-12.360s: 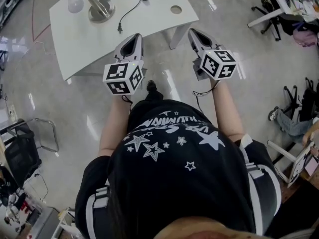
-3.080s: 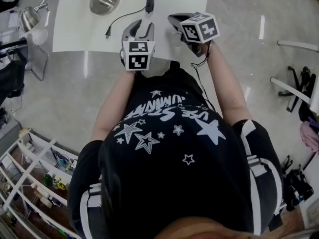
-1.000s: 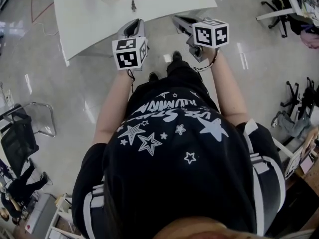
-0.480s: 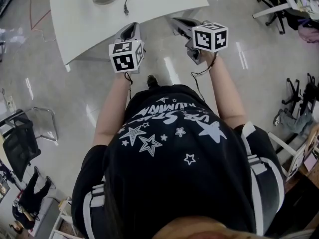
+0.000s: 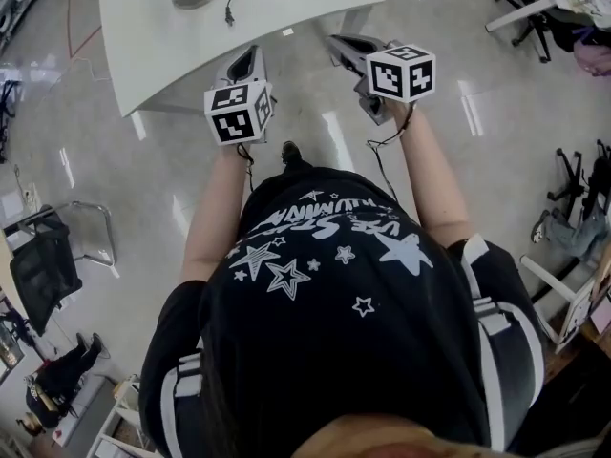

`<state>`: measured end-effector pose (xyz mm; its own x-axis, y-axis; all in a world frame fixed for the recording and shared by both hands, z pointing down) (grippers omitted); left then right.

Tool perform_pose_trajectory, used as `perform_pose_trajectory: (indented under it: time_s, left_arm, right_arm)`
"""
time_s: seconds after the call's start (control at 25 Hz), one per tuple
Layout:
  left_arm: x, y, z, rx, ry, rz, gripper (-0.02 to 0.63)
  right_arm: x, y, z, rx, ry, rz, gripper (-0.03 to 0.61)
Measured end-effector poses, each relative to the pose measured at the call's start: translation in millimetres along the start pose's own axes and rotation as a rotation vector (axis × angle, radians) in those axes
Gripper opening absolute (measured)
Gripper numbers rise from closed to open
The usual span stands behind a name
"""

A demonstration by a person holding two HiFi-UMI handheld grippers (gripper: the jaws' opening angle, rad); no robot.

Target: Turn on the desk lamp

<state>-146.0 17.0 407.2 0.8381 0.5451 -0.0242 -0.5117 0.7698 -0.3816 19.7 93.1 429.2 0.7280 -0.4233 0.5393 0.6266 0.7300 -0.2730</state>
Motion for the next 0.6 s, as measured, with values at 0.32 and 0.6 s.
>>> perform_pose_trajectory:
  time_s: [0.32,0.6]
  left_arm:
    - [27,33,10,0.004,0.009,0.017,0.011]
    - [47,56,19,0.005,0.021,0.023,0.011]
  right_arm:
    - [-16,36,13,0.004,0.024,0.013,0.005]
    - [-33,57,29,-0.016,0.048,0.009,0.005]
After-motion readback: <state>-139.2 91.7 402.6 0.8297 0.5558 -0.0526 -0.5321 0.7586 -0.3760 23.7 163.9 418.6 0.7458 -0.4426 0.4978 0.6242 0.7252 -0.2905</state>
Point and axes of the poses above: the fingertips, and each gripper's own axes: y backward along the fingers, x to its right, z out of its underside, the point moved 4 cm from there along y, backward along the fingers, and after that the axes turned 15 degrees about -z, right-handed, at the moved point
